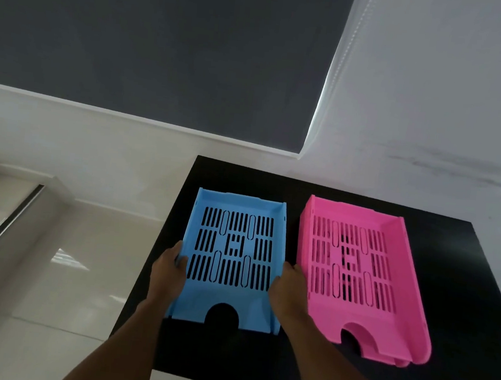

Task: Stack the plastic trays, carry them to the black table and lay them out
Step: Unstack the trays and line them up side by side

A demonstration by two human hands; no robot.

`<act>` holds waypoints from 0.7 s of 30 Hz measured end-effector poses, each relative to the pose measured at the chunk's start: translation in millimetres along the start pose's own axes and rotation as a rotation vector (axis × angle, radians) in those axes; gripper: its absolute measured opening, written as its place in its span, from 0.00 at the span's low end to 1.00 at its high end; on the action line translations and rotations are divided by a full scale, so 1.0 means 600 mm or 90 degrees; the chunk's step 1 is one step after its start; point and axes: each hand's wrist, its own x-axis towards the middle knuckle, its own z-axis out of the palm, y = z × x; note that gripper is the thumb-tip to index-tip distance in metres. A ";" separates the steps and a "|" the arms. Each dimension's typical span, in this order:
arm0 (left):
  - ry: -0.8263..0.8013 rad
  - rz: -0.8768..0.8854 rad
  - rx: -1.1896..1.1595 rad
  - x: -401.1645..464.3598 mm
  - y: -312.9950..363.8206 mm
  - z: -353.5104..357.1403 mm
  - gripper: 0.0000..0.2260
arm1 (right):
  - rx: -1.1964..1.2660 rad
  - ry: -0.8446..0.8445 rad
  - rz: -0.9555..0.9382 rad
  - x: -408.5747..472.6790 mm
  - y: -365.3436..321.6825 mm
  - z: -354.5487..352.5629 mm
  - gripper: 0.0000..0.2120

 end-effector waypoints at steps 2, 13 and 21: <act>0.000 -0.010 0.000 0.007 0.001 0.002 0.05 | 0.034 0.016 -0.001 0.001 -0.008 -0.006 0.16; 0.023 0.117 0.020 -0.008 0.157 0.061 0.15 | 0.130 0.196 -0.053 0.029 0.030 -0.144 0.09; -0.104 0.156 0.038 -0.088 0.286 0.214 0.27 | -0.041 0.243 0.069 0.023 0.201 -0.247 0.14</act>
